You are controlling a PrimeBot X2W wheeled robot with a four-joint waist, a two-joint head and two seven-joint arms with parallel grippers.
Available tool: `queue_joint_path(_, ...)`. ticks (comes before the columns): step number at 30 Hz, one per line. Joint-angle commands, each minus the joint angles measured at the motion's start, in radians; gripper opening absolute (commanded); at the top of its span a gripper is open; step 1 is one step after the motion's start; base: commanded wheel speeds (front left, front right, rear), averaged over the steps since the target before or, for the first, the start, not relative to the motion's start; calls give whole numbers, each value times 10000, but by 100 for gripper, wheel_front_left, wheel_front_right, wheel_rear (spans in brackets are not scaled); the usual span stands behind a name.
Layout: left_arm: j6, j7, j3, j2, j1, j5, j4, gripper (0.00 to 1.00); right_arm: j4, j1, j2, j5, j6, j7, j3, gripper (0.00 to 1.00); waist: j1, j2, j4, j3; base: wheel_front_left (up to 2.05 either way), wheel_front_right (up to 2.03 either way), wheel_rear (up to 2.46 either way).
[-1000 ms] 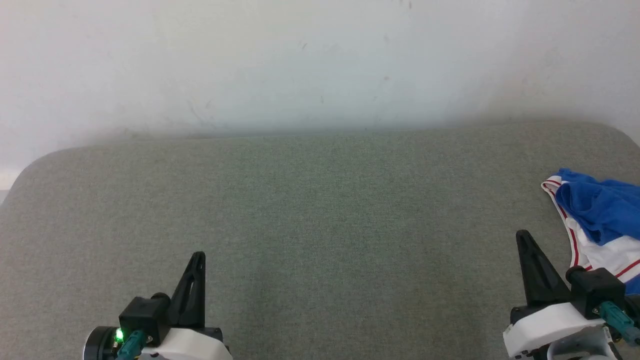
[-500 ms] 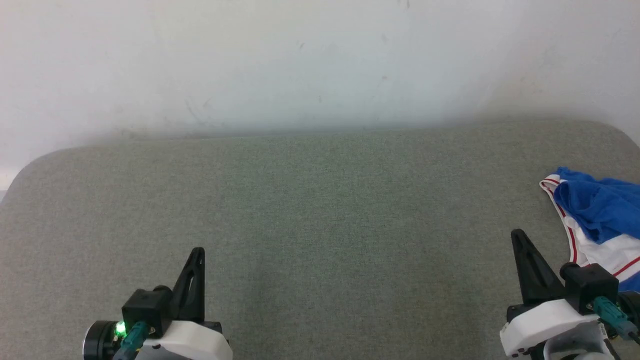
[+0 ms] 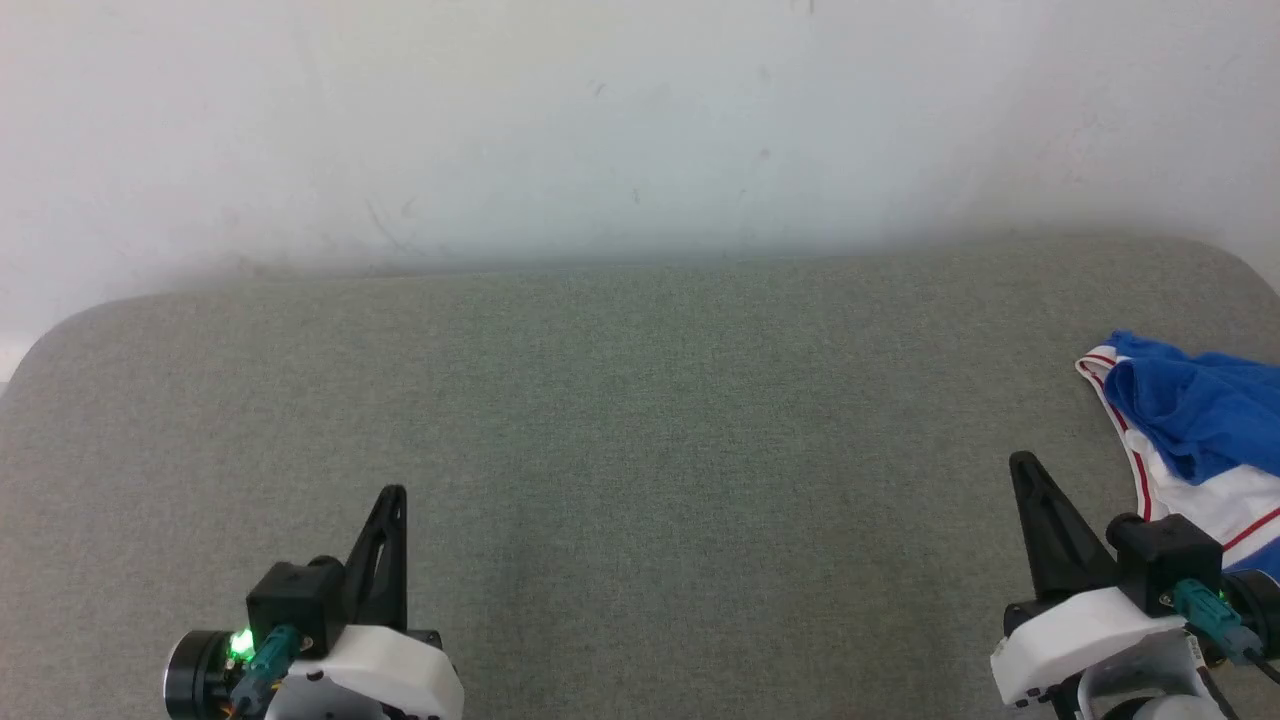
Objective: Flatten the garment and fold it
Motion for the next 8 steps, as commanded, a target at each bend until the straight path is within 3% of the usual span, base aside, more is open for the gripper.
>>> queue_joint_path(1, -70, 47, 90, -75, -216, 158, 41, 0, -51, -164, 23, -94, -15, 48, 28, 0, -1, 0, -5, 3, 0, 0, 0)
queue_joint_path(8, -95, 189, 180, -153, -321, 309, 80, 0, -74, -224, 25, -124, -17, 191, 94, 0, -1, 0, -29, 16, 0, 0, 0)
